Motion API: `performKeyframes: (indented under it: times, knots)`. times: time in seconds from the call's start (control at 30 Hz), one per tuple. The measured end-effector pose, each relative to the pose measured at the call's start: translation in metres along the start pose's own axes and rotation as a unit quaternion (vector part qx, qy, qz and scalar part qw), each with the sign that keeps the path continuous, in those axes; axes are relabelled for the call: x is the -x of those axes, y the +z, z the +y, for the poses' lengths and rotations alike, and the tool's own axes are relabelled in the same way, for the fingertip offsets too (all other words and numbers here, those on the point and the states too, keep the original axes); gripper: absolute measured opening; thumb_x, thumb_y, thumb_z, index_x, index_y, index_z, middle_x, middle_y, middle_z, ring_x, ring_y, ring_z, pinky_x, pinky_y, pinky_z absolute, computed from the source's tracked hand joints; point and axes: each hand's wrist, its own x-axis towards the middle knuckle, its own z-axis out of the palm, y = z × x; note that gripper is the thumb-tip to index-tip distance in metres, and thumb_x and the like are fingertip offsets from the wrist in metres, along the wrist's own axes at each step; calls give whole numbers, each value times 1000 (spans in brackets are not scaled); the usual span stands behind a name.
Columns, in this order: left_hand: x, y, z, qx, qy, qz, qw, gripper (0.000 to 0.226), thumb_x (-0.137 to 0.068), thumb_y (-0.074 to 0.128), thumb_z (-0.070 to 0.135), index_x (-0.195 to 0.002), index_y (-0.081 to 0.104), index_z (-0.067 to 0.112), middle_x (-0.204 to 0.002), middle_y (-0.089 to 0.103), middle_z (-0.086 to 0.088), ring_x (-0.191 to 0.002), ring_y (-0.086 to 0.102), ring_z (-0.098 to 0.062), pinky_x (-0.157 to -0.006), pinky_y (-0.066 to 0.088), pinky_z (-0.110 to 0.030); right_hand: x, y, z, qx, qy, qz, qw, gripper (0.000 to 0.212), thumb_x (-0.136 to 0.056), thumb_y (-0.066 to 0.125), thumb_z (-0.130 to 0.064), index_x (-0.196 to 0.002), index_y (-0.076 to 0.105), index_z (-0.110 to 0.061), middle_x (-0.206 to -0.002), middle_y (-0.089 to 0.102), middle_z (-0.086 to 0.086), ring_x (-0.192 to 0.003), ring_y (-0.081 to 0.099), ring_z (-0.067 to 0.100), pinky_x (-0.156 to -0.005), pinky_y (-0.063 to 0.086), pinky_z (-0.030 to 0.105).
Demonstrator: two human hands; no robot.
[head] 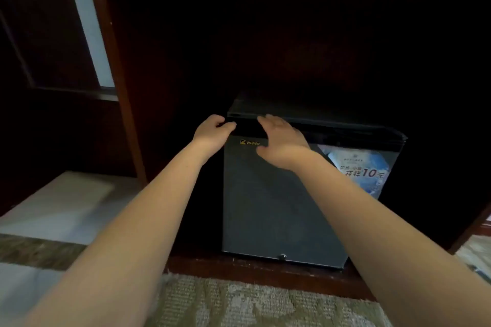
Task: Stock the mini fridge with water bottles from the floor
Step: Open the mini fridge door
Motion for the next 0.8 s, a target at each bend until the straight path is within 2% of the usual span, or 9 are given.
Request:
performKeyframes:
  times: [0.13,0.27,0.4,0.67,0.8]
  knots:
    - [-17,4,-11,70,-10,-23,997,53,-95,42,48,-137,43,15,-141,44,-3,-130,41,-23,-105,35,-36,-15,11,-3,54,-11,-34,998,75,-94,50,-34,-153,6,-24,-162,2,-1,-149,0,18,-120,4,46]
    - [-27,11,-16,107,-15,-28,994,56,-94,41,51,-139,40,17,-142,44,-2,-130,42,-21,-109,35,-40,-19,22,2,67,-19,-18,997,78,-90,51,-38,-153,5,-30,-162,1,-2,-149,-2,18,-118,-2,48]
    - [-31,17,-21,119,-1,-20,993,52,-94,45,47,-136,46,15,-132,53,-3,-120,51,-20,-105,41,-41,-19,28,2,43,-14,5,999,77,-87,52,-37,-152,11,-33,-162,4,-4,-149,-1,17,-117,-5,46]
    - [-15,11,-15,125,-20,-25,992,48,-96,45,43,-136,44,17,-129,50,0,-107,47,-14,-89,43,-32,-11,20,-7,26,-6,-11,1000,74,-87,53,-27,-151,16,-33,-161,6,-5,-148,0,16,-119,-4,47]
    - [9,6,-17,83,-20,14,996,47,-94,47,46,-131,49,18,-126,54,-1,-103,49,-15,-90,43,-33,16,17,-6,24,-31,-5,999,75,-87,53,-24,-151,15,-33,-161,5,-6,-148,-2,14,-119,-7,45]
